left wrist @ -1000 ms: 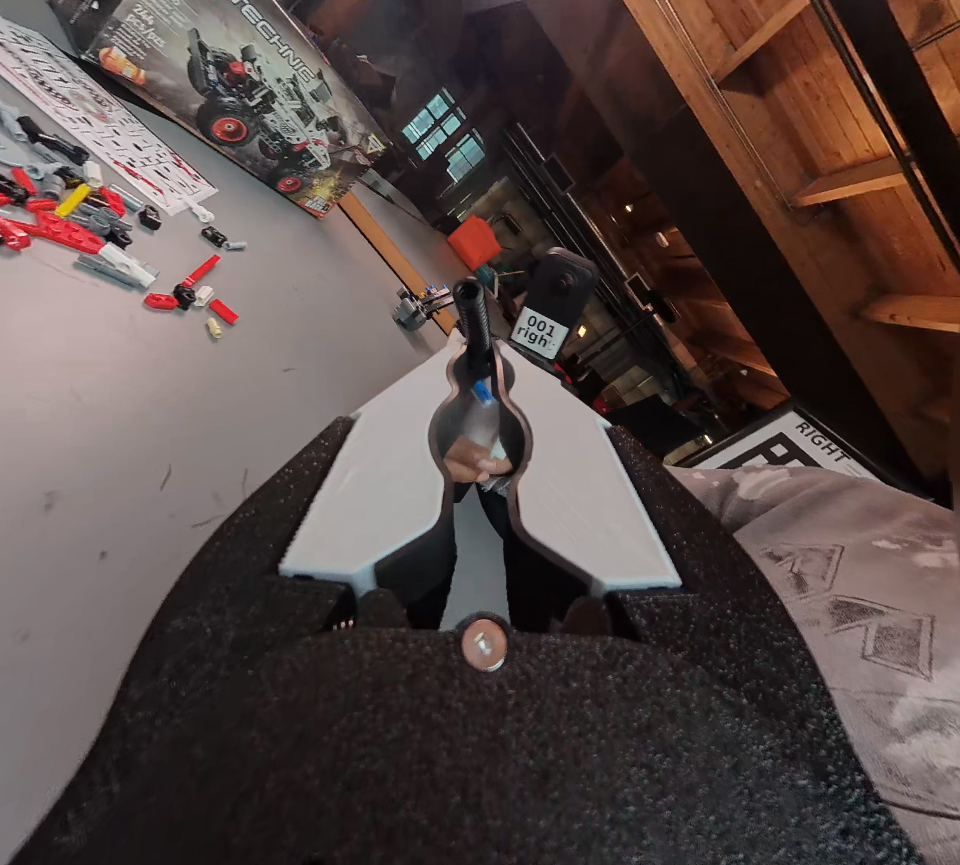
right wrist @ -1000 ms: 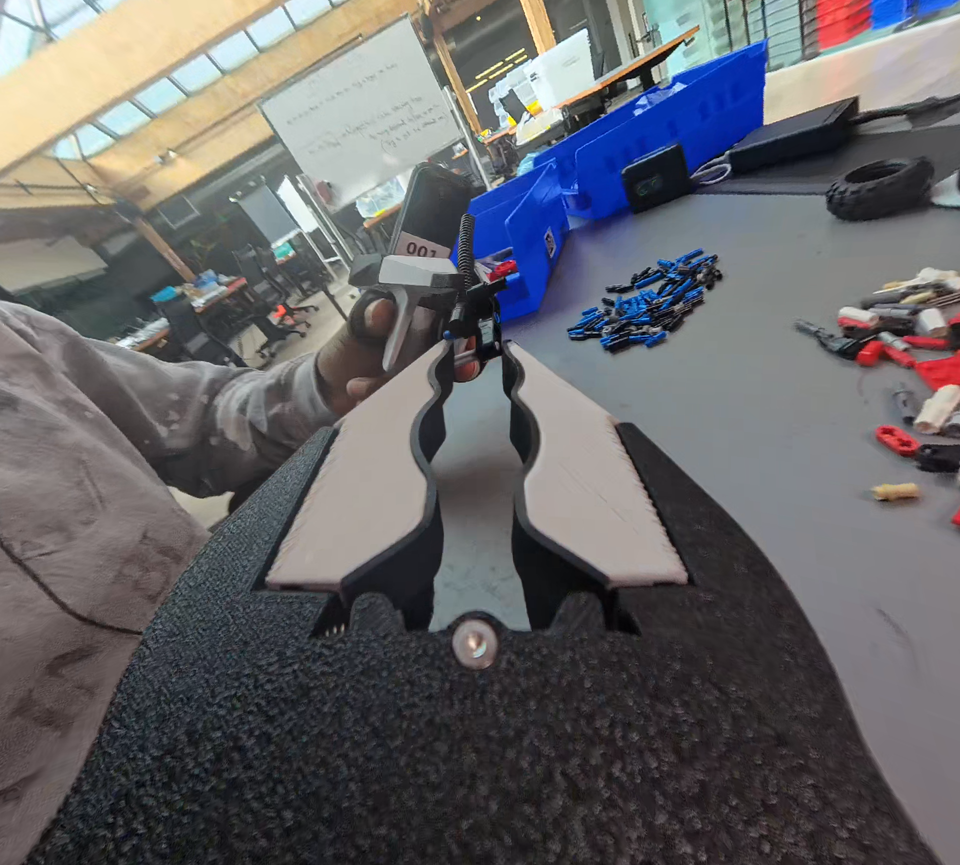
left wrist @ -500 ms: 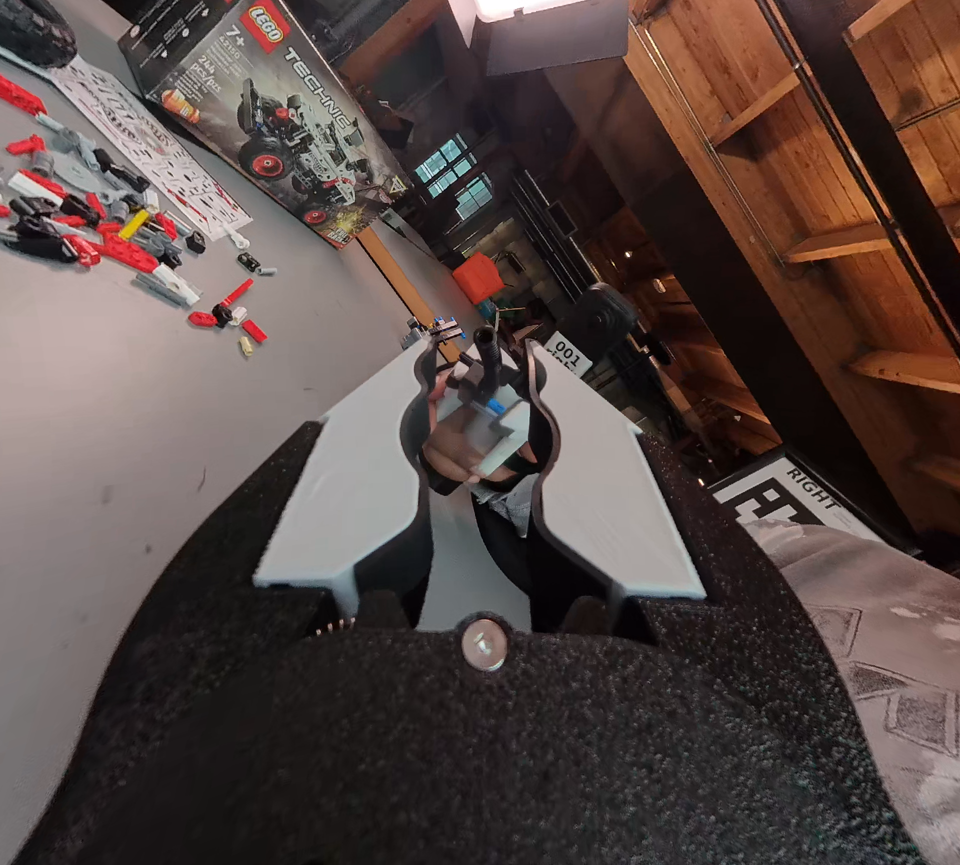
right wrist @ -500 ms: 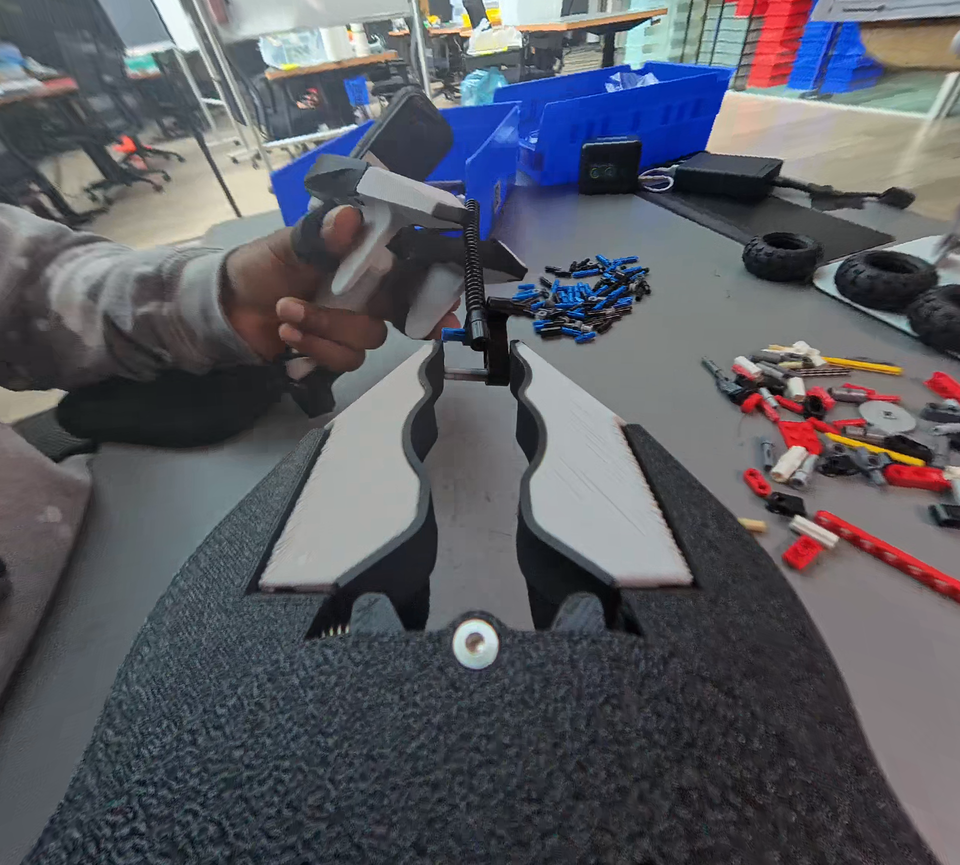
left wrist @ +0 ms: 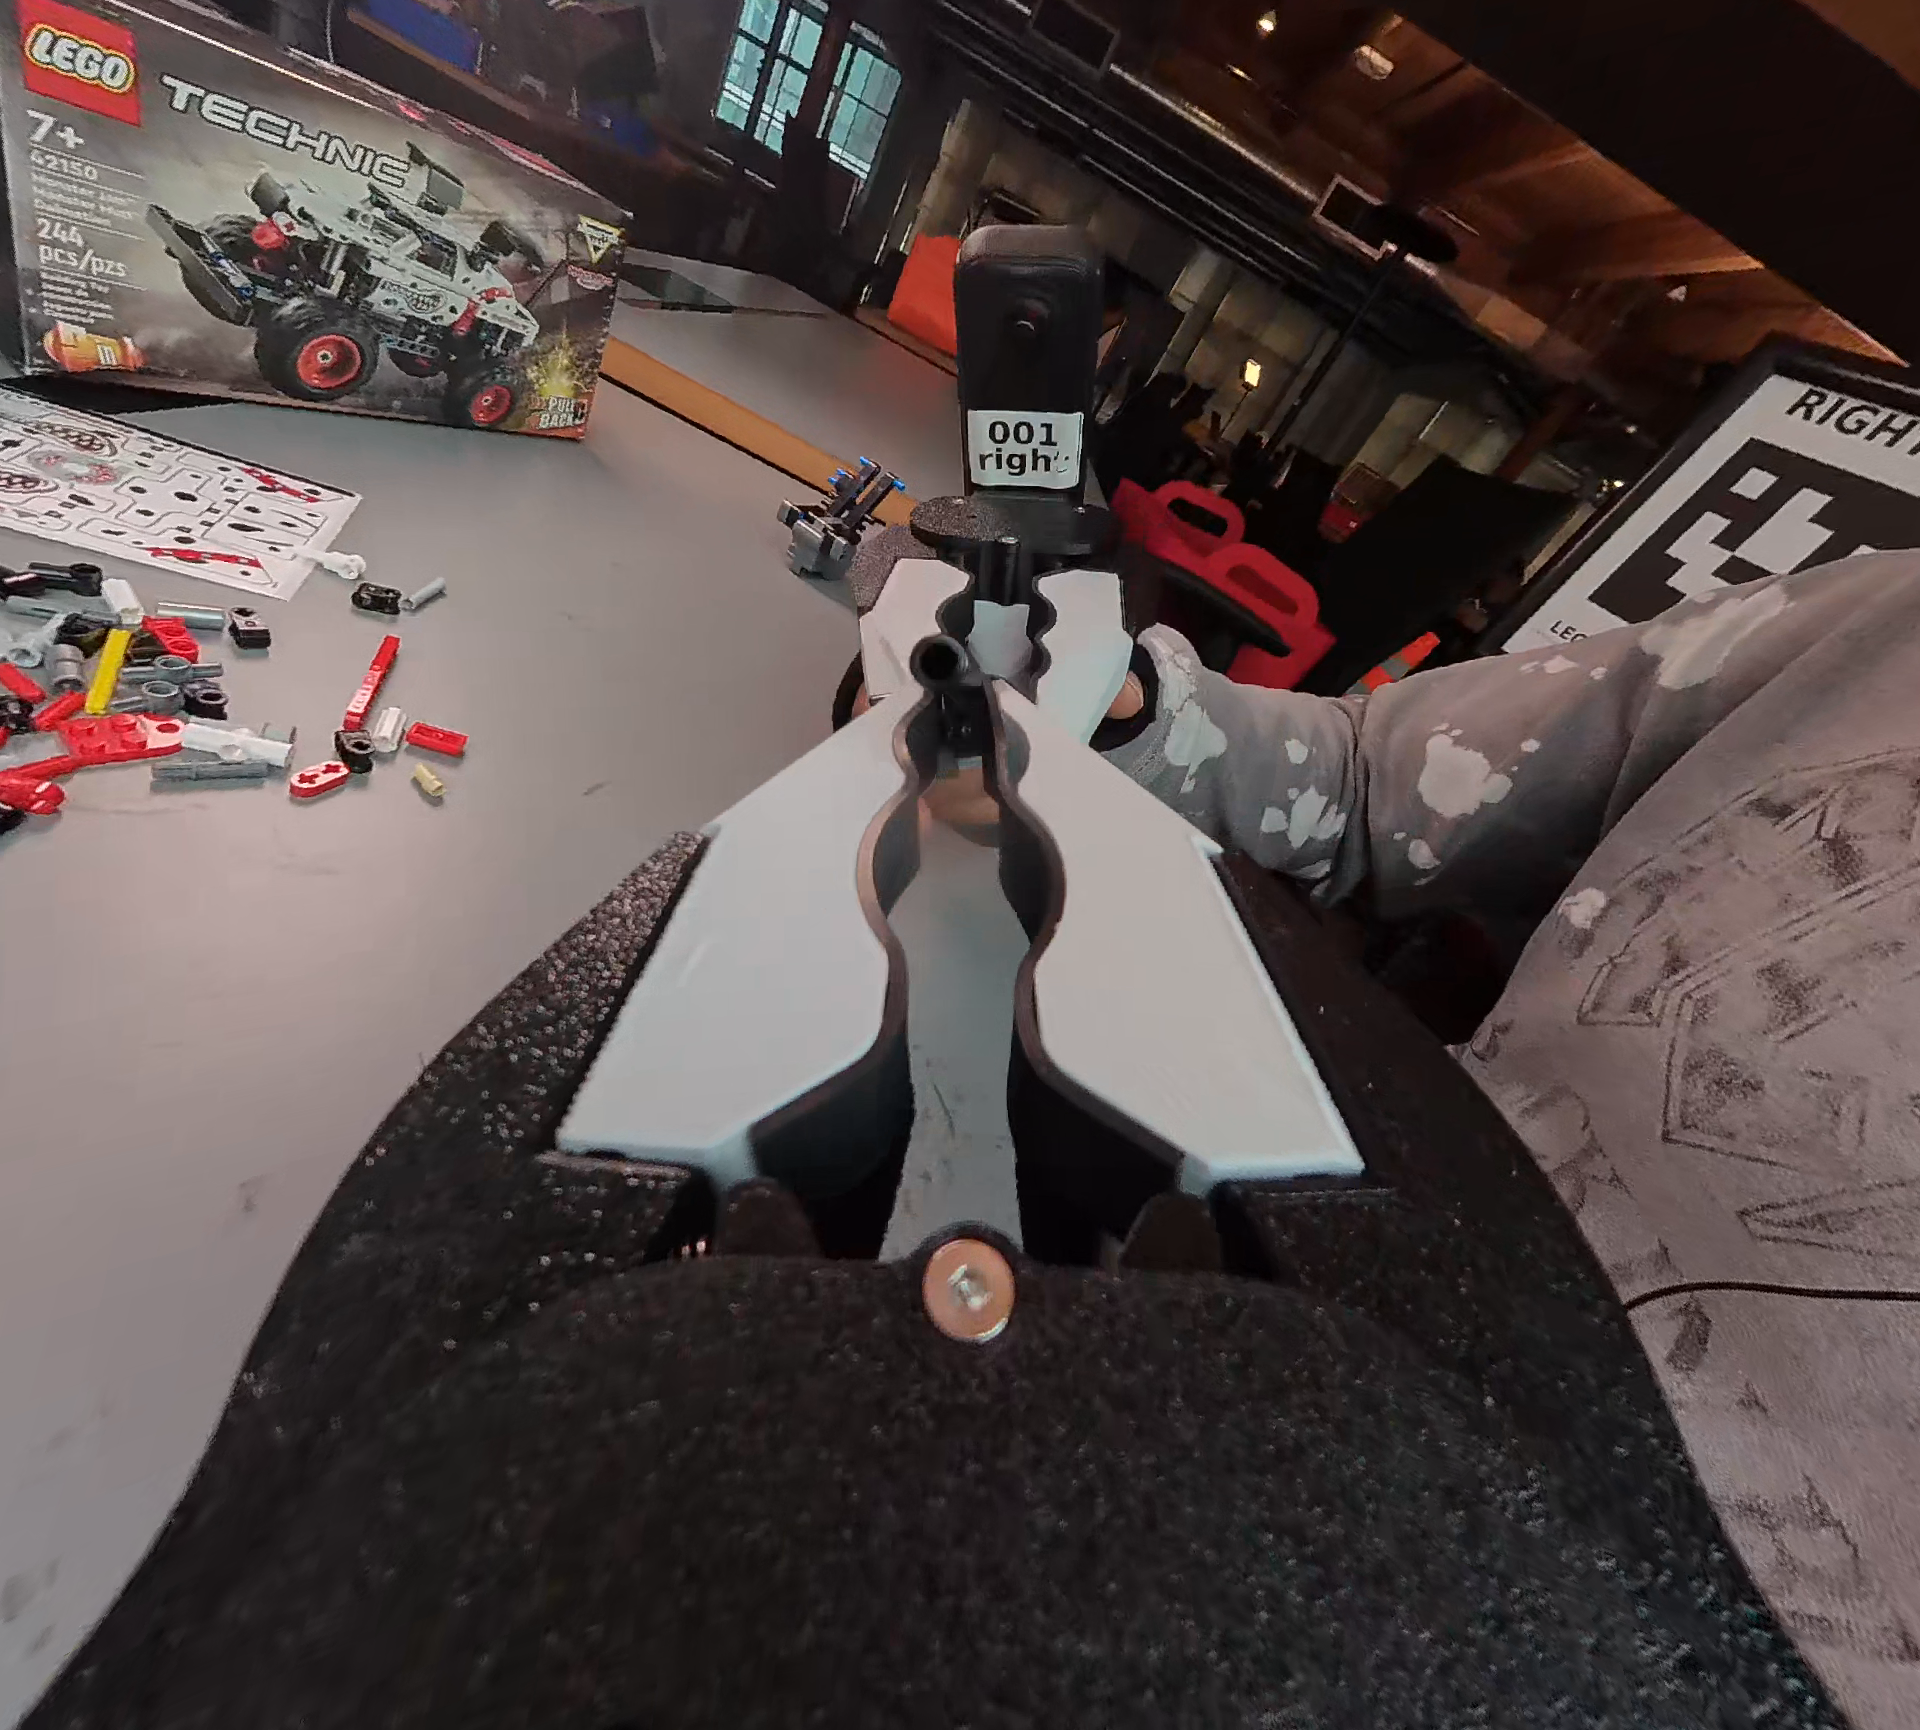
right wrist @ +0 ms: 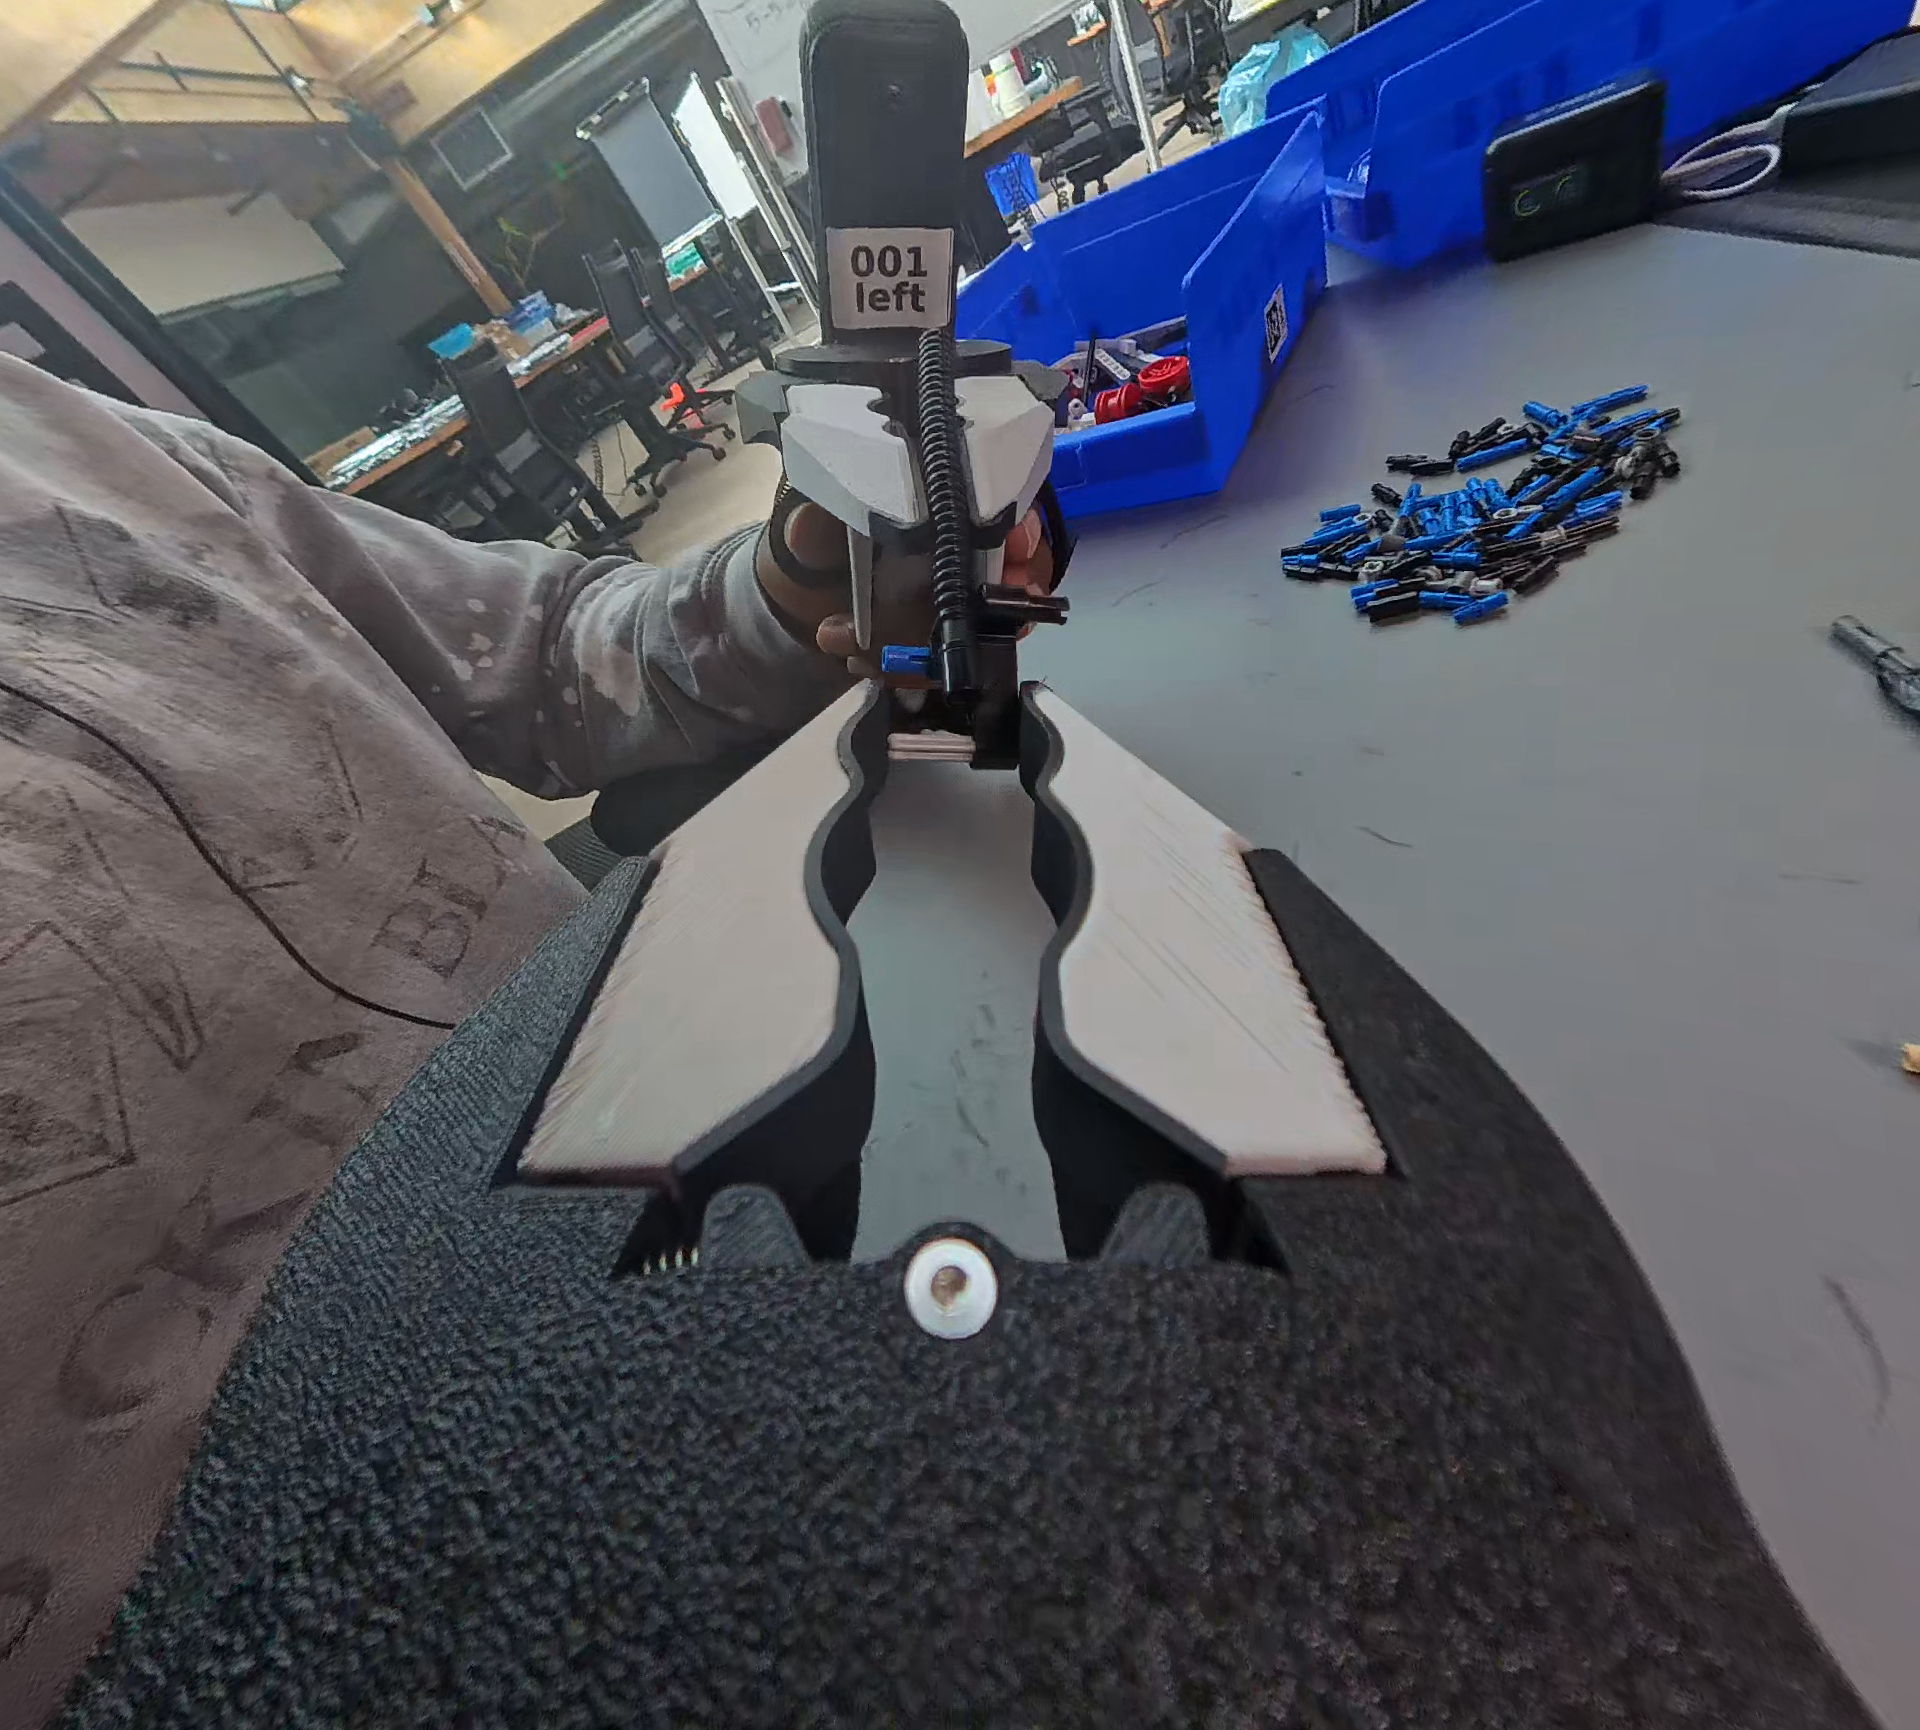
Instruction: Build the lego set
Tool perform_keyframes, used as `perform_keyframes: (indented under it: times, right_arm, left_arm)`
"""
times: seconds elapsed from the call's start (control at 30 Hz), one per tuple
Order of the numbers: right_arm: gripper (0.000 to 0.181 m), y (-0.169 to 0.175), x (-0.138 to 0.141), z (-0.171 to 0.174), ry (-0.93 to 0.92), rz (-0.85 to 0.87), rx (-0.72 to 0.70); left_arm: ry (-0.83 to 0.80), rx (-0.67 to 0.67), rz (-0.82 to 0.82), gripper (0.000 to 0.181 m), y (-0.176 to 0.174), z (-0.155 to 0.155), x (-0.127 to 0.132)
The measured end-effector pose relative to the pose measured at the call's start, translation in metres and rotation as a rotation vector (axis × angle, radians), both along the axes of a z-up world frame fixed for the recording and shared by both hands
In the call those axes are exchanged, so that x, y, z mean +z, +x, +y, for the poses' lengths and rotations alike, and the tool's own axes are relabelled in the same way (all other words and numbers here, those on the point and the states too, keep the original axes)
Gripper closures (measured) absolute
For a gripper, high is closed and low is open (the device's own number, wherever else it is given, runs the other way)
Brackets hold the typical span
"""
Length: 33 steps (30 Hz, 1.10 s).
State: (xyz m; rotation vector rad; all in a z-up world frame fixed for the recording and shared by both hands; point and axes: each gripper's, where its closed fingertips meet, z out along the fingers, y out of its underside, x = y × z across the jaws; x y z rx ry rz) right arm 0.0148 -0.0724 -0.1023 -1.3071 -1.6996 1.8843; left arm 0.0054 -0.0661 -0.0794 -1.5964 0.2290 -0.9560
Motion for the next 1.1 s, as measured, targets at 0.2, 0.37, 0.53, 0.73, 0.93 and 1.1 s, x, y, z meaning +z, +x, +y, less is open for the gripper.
perform_keyframes:
  times: [0.2,0.37,0.53,0.73,0.93,1.1]
  right_arm:
    - [0.158,0.002,-0.011,-0.009,0.101,-0.043,0.035]
    - [0.158,0.004,-0.023,-0.011,0.239,-0.071,0.029]
    - [0.148,-0.010,0.009,0.013,0.385,0.208,-0.223]
    - [0.149,-0.019,0.021,0.011,0.799,0.487,-0.427]
    - [0.175,-0.019,0.032,0.012,0.784,0.523,-0.463]
    - [0.175,-0.010,0.040,0.004,0.648,0.521,-0.352]
  left_arm:
    - [-0.008,-0.035,0.036,0.175,0.006,-0.003,-0.004]
    - [-0.014,-0.044,0.060,0.175,0.012,-0.002,-0.009]
    - [-0.002,0.059,-0.192,0.176,-0.015,0.005,0.008]
    - [-0.014,0.054,-0.520,0.176,-0.027,0.005,0.019]
    - [0.007,0.007,-0.549,0.175,-0.020,0.001,0.028]
    - [0.081,-0.030,-0.345,0.172,-0.003,-0.007,0.035]
